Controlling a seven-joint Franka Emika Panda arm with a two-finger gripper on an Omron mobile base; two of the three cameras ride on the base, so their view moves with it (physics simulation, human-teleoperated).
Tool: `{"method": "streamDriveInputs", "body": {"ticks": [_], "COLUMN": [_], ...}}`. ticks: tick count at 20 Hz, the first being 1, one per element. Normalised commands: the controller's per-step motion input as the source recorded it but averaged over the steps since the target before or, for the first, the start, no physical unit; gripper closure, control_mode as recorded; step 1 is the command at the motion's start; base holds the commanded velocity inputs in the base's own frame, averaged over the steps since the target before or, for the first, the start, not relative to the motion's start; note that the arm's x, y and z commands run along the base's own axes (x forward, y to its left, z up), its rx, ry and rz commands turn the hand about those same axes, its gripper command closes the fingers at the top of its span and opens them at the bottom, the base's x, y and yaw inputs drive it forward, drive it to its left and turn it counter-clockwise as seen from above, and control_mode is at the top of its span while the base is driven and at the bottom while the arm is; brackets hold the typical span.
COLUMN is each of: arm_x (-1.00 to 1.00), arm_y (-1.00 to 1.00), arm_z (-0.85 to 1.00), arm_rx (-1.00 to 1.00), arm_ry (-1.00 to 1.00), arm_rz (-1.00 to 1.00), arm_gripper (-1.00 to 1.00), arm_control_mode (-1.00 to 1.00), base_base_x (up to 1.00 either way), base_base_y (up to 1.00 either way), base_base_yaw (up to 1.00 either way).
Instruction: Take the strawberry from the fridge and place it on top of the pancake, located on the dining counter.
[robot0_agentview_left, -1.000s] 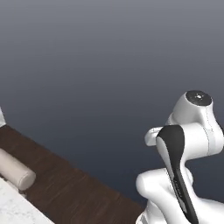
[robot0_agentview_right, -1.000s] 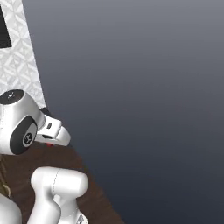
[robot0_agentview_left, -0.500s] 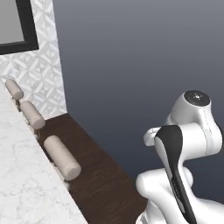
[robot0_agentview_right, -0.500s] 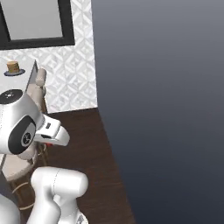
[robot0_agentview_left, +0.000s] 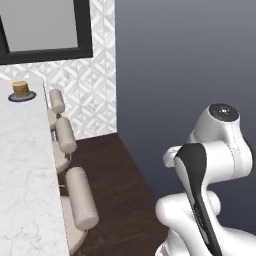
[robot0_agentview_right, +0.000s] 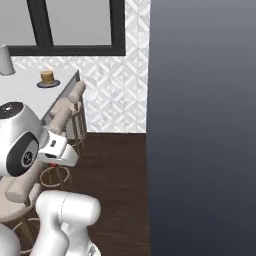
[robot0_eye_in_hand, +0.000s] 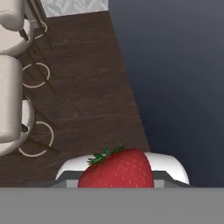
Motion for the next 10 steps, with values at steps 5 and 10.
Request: {"method": "streamDriveInputs", "body": {"ticks": [5,10], "arm_x": [0.0,0.0], "arm_y": [0.0,0.0], "arm_z": [0.0,0.0], "arm_rx": [0.0,0.0], "arm_ry": [0.0,0.0], "arm_rz": [0.0,0.0], "arm_gripper": [1.0,1.0], "arm_control_mode": [1.0,1.0], "base_base_x": [1.0,1.0], "base_base_y": [-0.33,0.01], "base_base_yaw": [0.29,0.27]}}
